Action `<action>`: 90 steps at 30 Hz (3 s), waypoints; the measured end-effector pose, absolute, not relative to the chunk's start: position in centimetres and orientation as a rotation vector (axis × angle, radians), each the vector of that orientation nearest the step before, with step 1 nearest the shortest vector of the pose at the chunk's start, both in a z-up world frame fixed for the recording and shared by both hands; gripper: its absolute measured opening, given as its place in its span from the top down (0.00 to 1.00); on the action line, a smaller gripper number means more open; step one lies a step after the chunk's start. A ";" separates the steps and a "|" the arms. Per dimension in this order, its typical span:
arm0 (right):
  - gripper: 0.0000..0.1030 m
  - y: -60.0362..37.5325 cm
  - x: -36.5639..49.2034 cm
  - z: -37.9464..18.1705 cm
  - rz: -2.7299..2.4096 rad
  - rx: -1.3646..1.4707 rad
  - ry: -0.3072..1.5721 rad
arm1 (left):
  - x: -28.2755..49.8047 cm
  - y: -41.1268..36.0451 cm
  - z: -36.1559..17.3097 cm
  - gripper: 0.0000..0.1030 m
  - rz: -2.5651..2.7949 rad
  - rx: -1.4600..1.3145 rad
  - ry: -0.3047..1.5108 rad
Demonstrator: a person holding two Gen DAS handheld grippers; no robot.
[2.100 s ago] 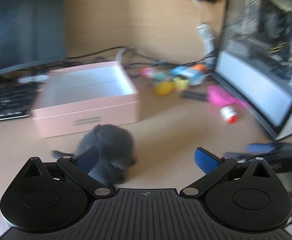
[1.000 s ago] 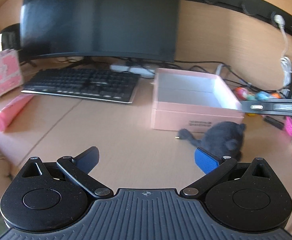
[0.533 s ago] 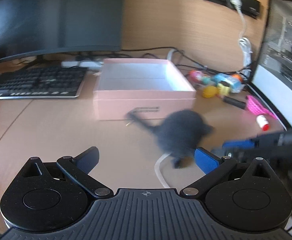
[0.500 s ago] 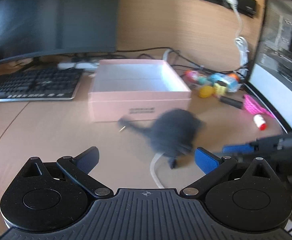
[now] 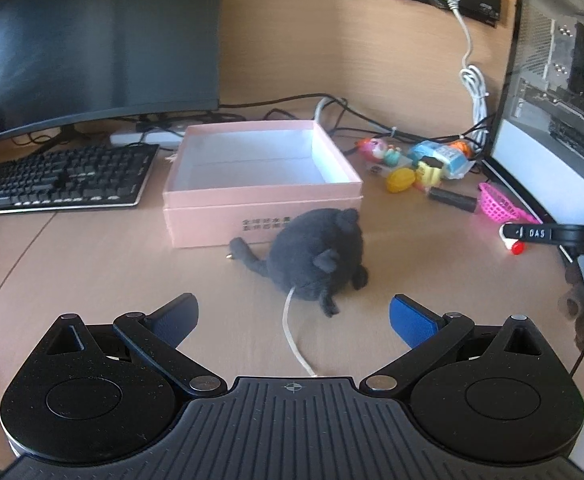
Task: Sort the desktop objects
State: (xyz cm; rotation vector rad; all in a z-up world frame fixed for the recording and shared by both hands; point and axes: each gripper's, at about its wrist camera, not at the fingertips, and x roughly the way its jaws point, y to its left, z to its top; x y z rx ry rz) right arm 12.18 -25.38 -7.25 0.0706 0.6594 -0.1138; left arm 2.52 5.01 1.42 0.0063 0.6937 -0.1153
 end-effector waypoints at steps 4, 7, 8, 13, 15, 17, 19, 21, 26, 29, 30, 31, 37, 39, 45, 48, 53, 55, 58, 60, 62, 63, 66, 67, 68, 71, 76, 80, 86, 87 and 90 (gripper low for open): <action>0.61 -23.4 11.8 -5.5 0.064 0.137 0.644 | 2.8 6.1 1.1 0.00 -0.075 -0.021 0.722; 0.42 -20.9 11.8 -4.1 0.297 0.223 0.659 | 3.1 6.5 0.7 0.00 -0.059 -0.027 0.736; 0.40 -19.9 12.0 -3.8 0.357 0.253 0.658 | 3.1 6.6 0.7 0.00 -0.060 -0.025 0.738; 0.34 -13.3 14.4 -3.5 0.521 0.300 0.713 | 2.9 7.2 0.5 0.00 -0.066 -0.011 0.749; 0.33 -11.0 15.4 -3.9 0.520 0.244 0.707 | 2.9 7.3 0.4 0.00 -0.068 -0.012 0.753; 0.34 -9.3 16.2 -4.6 0.526 0.202 0.723 | 2.9 7.4 0.3 0.00 -0.073 -0.013 0.757; 0.44 -8.7 16.8 -5.3 0.530 0.195 0.747 | 2.9 7.5 0.1 0.00 -0.080 -0.010 0.763; 0.51 -9.1 16.8 -5.3 0.526 0.191 0.752 | 2.9 7.5 -0.1 0.00 -0.081 -0.007 0.768; 0.54 -12.5 14.2 -5.6 0.558 0.201 0.774 | 3.3 6.6 -0.6 0.00 -0.115 -0.010 0.771; 0.54 -14.2 12.2 -6.1 0.550 0.224 0.809 | 3.1 5.7 -0.5 0.00 -0.162 -0.024 0.733; 0.54 -14.5 11.6 -6.3 0.543 0.217 0.816 | 3.2 5.6 -0.3 0.00 -0.171 -0.037 0.717; 0.54 -14.8 11.0 -6.6 0.536 0.209 0.820 | 3.3 5.4 0.0 0.00 -0.181 -0.057 0.703; 0.54 -15.8 9.1 -7.5 0.497 0.162 0.815 | 5.2 3.4 1.1 0.00 -0.177 -0.086 0.689; 0.54 -16.4 8.2 -6.6 0.457 0.093 0.753 | 5.7 2.9 1.2 0.00 -0.148 -0.083 0.687; 0.48 -21.3 8.5 -5.9 0.025 -0.088 0.598 | 5.4 3.0 1.0 0.00 -0.066 -0.084 0.704; 0.49 -24.1 11.0 -6.6 -0.114 -0.013 0.629 | 5.1 3.7 0.6 0.00 -0.037 -0.084 0.722; 0.75 -25.4 13.7 -7.5 -0.150 0.051 0.678 | 5.2 4.9 0.7 0.00 -0.013 -0.113 0.747; 0.77 -25.3 13.5 -7.4 -0.137 0.071 0.696 | 5.6 5.0 0.8 0.00 -0.017 -0.127 0.759; 0.77 -25.0 12.3 -6.5 -0.061 0.075 0.693 | 6.8 4.5 0.9 0.00 -0.037 -0.171 0.780; 0.77 -24.1 10.7 -5.6 0.034 0.060 0.692 | 7.8 3.8 1.0 0.00 -0.038 -0.192 0.781; 0.77 -22.6 8.5 -5.0 0.162 0.011 0.699 | 9.1 2.9 1.1 0.00 -0.030 -0.205 0.787; 0.77 -21.9 7.3 -5.0 0.221 -0.023 0.701 | 9.9 2.4 1.0 0.00 -0.022 -0.207 0.796; 0.77 -20.3 4.4 -5.2 0.352 -0.101 0.715 | 12.4 0.8 0.3 0.00 0.008 -0.180 0.819; 0.77 -19.9 3.7 -5.5 0.376 -0.118 0.721 | 13.1 0.3 0.0 0.00 0.021 -0.165 0.827; 0.77 -19.7 3.2 -5.8 0.391 -0.129 0.725 | 13.8 -0.2 -0.4 0.00 0.025 -0.152 0.837; 0.77 -19.5 2.4 -6.3 0.417 -0.152 0.734 | 14.6 -1.2 -1.5 0.00 0.049 -0.083 0.845; 0.68 -19.8 1.4 -6.7 0.427 -0.214 0.734 | 14.2 -1.6 -2.4 0.00 0.047 0.030 0.849; 0.63 -20.8 0.6 -7.0 0.367 -0.363 0.708 | 12.6 -0.1 -2.7 0.00 0.062 0.109 0.838; 0.49 -24.0 1.3 -5.9 0.219 -0.371 0.650 | 10.0 3.4 -2.3 0.00 0.144 0.124 0.819; 0.40 -24.4 1.2 -5.4 0.256 -0.304 0.644 | 9.6 4.1 -2.1 0.00 0.138 0.097 0.823; 0.36 -23.8 1.0 -5.3 0.371 -0.248 0.641 | 8.6 5.5 -1.8 0.00 0.118 0.032 0.835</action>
